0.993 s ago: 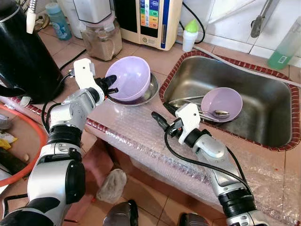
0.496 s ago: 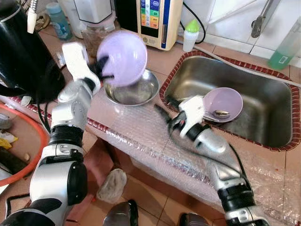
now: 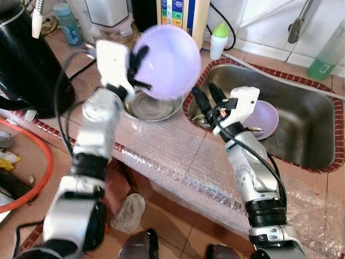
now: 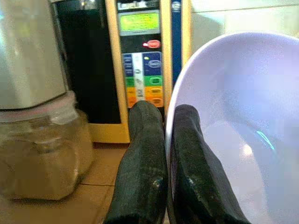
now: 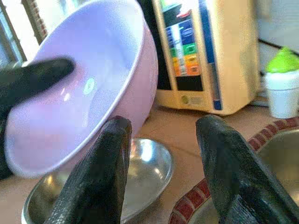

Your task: Kitchen organization

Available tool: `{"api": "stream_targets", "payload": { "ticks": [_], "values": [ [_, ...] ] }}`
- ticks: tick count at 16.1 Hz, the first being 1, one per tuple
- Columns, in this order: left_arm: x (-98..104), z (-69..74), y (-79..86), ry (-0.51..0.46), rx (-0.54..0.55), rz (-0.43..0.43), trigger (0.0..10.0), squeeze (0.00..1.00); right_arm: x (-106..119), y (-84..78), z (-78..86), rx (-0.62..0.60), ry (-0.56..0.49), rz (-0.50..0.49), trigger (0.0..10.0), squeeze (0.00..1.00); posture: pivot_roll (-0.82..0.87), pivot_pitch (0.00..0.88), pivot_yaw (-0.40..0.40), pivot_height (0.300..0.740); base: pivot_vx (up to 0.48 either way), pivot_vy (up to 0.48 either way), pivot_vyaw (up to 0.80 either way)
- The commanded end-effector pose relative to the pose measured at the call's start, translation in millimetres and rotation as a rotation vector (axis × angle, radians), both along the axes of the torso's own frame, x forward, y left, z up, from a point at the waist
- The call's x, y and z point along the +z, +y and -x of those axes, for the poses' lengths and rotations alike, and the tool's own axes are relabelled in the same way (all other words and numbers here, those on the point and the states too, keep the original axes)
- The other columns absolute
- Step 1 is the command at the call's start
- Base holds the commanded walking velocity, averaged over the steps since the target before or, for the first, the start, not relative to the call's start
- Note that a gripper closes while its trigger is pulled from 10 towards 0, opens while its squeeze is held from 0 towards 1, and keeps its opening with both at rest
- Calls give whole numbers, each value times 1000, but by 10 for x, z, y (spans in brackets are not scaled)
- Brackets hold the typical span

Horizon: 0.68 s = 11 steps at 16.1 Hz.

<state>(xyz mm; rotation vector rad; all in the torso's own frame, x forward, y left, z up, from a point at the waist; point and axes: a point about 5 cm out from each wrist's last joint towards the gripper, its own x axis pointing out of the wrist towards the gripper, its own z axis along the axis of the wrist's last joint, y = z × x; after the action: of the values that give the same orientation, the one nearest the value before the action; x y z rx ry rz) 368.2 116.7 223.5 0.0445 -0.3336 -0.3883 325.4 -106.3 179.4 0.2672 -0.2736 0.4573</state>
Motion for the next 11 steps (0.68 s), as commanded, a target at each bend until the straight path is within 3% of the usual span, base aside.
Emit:
{"api": "stream_targets", "payload": {
  "ticks": [1,4,5,6,7,8,11],
  "values": [
    [16,52,-100,-34,-46,-45,0,0,62,20,-33,-3,-1,-24,10000,0,-5,62,63,740,0,0,0],
    [1,83,-144,-44,-58,-54,0,0,59,25,-45,-9,12,-31,10000,0,0,65,58,740,0,0,0],
    [-23,80,-114,-50,-23,-71,0,0,53,21,-36,12,28,-43,10000,447,1,70,56,740,0,0,0],
    [-20,73,-85,-51,-3,-68,0,0,44,6,-28,13,29,-34,10000,447,1,70,56,740,0,0,0],
    [-7,64,-56,-56,14,-67,0,0,32,-21,-23,9,33,-34,10000,1000,1,70,56,740,0,0,0],
    [-7,64,-56,-56,14,-67,0,0,32,-21,-23,9,33,-34,10000,1000,1,70,56,740,0,0,0],
    [-5,17,93,-47,109,-60,0,0,73,-242,-16,-79,-6,-46,10000,1000,-4,75,61,740,0,0,0]
  ]
}}
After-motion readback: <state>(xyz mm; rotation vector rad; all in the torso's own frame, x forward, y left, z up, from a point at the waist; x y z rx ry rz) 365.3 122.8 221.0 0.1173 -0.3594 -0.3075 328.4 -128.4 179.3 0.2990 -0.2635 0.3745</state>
